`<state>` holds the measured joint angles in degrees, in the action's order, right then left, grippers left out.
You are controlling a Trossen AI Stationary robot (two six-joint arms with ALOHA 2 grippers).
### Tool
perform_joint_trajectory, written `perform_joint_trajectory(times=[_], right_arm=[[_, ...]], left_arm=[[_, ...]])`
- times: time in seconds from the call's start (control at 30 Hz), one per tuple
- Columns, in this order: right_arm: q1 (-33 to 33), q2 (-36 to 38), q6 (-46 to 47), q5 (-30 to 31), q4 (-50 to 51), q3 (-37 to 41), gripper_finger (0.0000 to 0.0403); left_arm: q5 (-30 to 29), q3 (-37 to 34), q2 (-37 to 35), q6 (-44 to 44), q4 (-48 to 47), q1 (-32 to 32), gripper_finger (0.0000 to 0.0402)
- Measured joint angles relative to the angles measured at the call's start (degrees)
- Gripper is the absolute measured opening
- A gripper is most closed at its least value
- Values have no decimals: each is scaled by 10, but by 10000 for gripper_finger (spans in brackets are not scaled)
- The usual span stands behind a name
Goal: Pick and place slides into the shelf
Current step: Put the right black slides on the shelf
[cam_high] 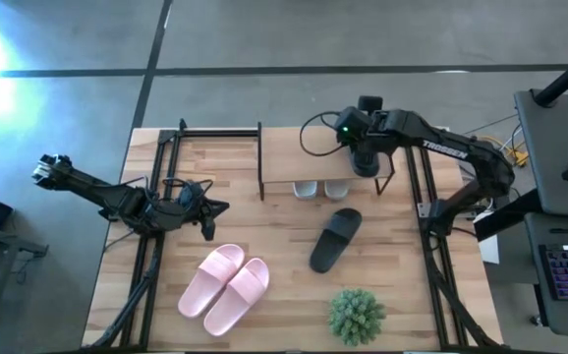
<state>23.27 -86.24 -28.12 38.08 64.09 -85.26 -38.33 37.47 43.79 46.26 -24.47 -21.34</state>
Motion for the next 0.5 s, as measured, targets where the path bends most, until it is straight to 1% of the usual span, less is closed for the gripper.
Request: perform_joint_trajectory(times=[0.1,0.3,0.5], right_arm=[[1,23,-4,1,-27,33,13],[4,69,-14,9,-44,90,13],[4,97,-27,10,-107,145,13]], left_arm=[[0,0,0,0,0,0,0],[-10,-1,0,0,0,0,0],[-13,1,0,0,1,3,0]])
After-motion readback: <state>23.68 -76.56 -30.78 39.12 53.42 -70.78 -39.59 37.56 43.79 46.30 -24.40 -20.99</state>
